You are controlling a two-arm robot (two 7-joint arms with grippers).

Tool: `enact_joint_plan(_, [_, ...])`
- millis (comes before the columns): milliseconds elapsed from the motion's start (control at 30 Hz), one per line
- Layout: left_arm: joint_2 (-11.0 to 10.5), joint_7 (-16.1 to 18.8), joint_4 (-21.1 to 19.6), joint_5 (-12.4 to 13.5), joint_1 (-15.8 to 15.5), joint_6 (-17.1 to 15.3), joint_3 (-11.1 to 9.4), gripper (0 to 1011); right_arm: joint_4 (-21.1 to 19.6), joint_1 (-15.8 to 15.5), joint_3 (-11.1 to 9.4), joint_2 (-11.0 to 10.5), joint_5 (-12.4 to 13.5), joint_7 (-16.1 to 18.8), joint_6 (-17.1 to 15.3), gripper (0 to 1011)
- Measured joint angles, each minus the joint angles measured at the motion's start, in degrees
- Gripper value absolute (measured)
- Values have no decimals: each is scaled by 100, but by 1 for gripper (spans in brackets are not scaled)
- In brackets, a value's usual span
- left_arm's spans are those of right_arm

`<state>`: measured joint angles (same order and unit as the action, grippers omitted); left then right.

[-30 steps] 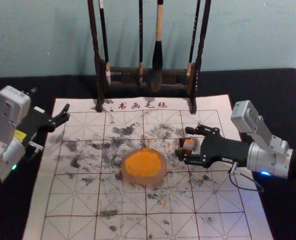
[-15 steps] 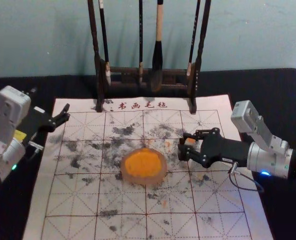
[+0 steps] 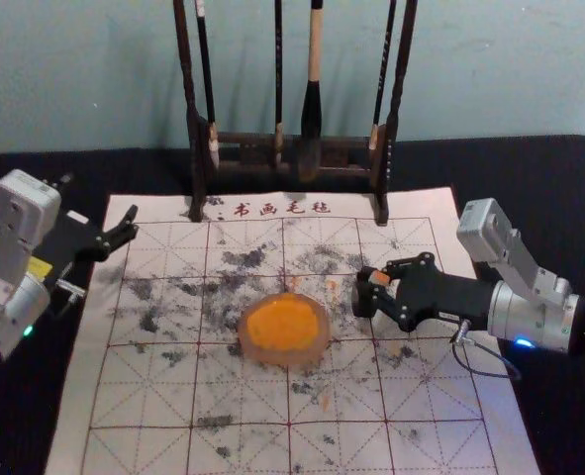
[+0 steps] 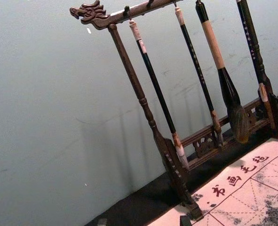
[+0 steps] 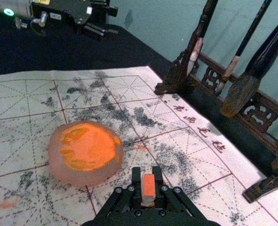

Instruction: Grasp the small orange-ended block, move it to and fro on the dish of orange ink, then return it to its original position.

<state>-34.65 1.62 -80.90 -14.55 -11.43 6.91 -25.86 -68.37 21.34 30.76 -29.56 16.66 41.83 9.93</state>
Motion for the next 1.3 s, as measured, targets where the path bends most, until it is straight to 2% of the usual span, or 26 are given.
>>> enact_joint_plan(300, [0,0,0,0,0,0,0,1001,-186,-70,-114,10,155,-123,-224,116])
enact_joint_plan(567, [0,0,0,0,0,0,0,1001,-636,-152,-237,-118,414,-244,-872,114])
enact_joint_plan(767, [0,0,0,0,0,0,0,1001,-968,-206,-290,-251,492,-347,-1081,114])
enact_joint_plan(933, [0,0,0,0,0,0,0,1001,-1317,-282,-359,-300,576,-588,-1367,114])
enact_joint_plan(1100, [0,0,0,0,0,0,0,1001,-1528,-339,-374,-211,606,-872,-1629,114])
enact_joint_plan(1300, [0,0,0,0,0,0,0,1001,-1595,-305,-298,57,610,-1142,-1815,114])
